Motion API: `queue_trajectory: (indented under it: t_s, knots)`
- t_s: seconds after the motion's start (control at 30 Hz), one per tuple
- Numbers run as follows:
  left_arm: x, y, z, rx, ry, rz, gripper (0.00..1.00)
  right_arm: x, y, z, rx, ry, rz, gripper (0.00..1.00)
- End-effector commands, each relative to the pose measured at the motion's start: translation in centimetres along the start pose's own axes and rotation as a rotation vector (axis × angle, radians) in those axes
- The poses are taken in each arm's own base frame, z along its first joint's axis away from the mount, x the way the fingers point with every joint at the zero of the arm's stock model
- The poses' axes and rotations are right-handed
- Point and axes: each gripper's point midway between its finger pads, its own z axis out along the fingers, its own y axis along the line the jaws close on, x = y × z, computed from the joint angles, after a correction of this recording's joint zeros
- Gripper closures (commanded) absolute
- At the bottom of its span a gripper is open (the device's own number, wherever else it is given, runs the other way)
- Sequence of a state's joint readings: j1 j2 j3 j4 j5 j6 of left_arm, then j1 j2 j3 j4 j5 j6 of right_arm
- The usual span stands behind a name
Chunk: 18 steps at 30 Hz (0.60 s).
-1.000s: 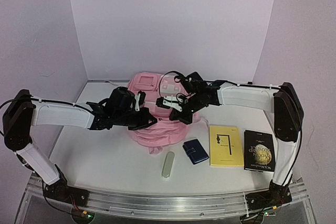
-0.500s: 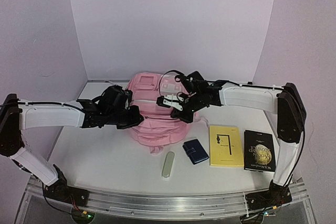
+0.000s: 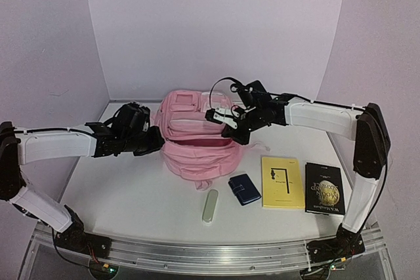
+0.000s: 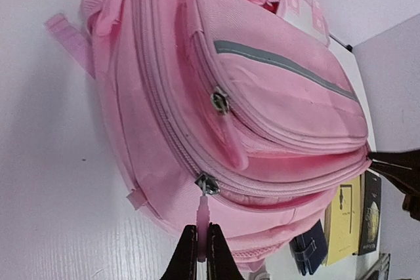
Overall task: Pack the student bag
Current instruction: Unzip the student bag at the center of the board.
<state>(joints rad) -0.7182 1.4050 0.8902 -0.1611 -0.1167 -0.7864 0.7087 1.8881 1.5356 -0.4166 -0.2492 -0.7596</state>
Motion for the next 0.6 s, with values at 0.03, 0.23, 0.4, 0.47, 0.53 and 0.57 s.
queue_trajectory:
  t_s: [0.03,0.23,0.4,0.47,0.53,0.57]
  knots:
    - [-1.3,-5.7,-1.1,0.296,-0.004,0.081,1.0,-1.6,-2.5,-2.7,0.093,-0.019,0.032,0.61]
    - [-1.6,-6.8,-1.8,0.343,-0.004,0.074,1.0,-5.8,0.9,-1.8,0.037,-0.05,-0.01,0.52]
    - [-1.7,-7.0,-2.4,0.357,-0.006,0.068,1.0,-7.9,2.7,-0.3,0.014,-0.059,-0.041,0.49]
    - [-1.8,-7.1,-2.6,0.366,-0.007,0.064,1.0,-8.4,3.2,0.5,0.016,-0.051,-0.059,0.48]
    - [-1.7,-7.2,-2.7,0.375,-0.008,0.062,1.0,-8.4,3.8,1.4,0.018,-0.033,-0.081,0.42]
    - [-1.7,-7.3,-2.8,0.379,-0.007,0.061,1.0,-8.3,3.9,1.8,0.023,-0.02,-0.09,0.39]
